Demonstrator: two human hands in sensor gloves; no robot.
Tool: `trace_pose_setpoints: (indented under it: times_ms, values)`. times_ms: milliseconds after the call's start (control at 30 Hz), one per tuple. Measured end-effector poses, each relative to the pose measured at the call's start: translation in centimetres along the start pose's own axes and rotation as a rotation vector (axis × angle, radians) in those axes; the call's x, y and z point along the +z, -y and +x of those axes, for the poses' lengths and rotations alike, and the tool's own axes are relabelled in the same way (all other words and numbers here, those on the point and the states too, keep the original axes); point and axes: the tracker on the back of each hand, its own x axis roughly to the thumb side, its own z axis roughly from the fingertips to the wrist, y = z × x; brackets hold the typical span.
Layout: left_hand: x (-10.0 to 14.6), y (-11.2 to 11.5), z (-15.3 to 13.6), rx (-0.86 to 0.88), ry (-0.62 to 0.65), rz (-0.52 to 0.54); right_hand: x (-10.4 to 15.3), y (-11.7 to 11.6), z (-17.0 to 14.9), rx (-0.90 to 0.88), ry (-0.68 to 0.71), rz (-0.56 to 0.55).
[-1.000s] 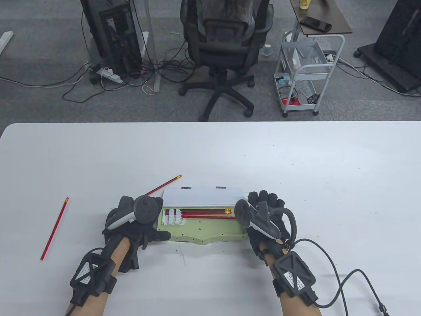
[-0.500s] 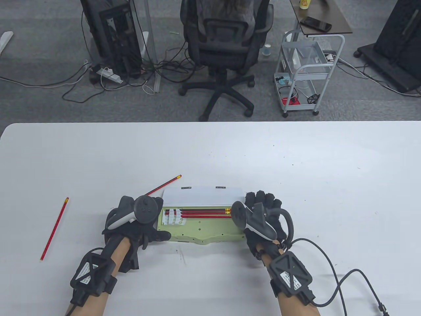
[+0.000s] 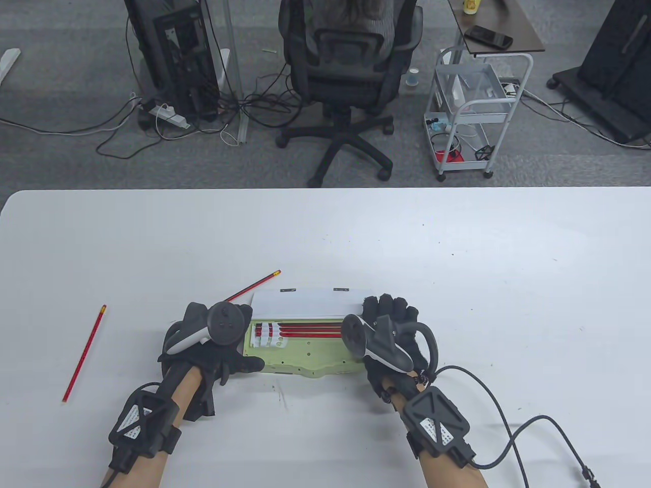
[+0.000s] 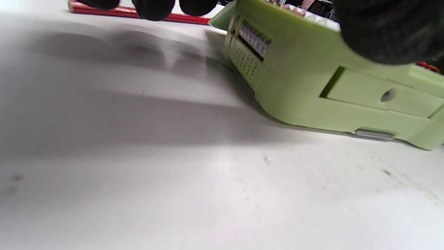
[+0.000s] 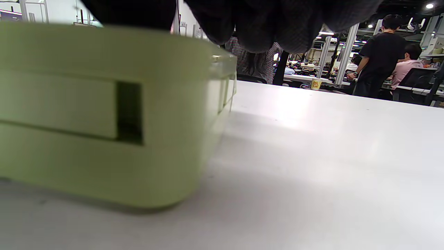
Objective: Organize multifunction pencil case
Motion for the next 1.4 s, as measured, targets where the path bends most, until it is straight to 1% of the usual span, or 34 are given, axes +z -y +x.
trace_pose_setpoints:
  times_ms: [267, 367, 533, 667, 833, 1000, 1133, 1200, 1333, 1400]
  values:
    - [0.0, 0.0, 0.0, 0.0, 0.0, 0.0, 0.1, -0.2, -0.5, -0.067, -0.011, -0.001]
    - [0.0, 0.0, 0.0, 0.0, 0.0, 0.0, 0.3, 0.1, -1.1, -0.091, -0.001, -0.002]
    - [0.0, 0.0, 0.0, 0.0, 0.001, 0.001, 0.5, 1.1, -3.0, -0.212, 0.024, 0.016]
    - [0.0, 0.0, 0.0, -0.002, 0.0, 0.0, 1.0, 1.4, -4.4, -0.297, 0.116, 0.1]
    - [0.0, 0.0, 0.0, -0.002, 0.0, -0.001, 1.8, 0.7, -5.3, -0.32, 0.181, 0.165]
    - [0.0, 0.0, 0.0, -0.005, -0.003, 0.003, 1.9, -0.9, -5.5, -0.369, 0.225, 0.237]
    - [0.0, 0.0, -0.1, 0.002, 0.001, 0.003, 1.8, -1.7, -5.3, -0.343, 0.228, 0.274]
    - [0.1, 0.0, -0.1, 0.003, 0.002, 0.003, 1.8, -2.1, -5.2, -0.32, 0.227, 0.311]
    - [0.1, 0.0, 0.0, -0.001, 0.0, -0.002, 1.8, -2.3, -5.0, -0.323, 0.223, 0.332]
    - [0.4, -0.4, 0.1, 0.011, 0.008, -0.007, 1.8, -2.4, -4.9, -0.308, 0.224, 0.349]
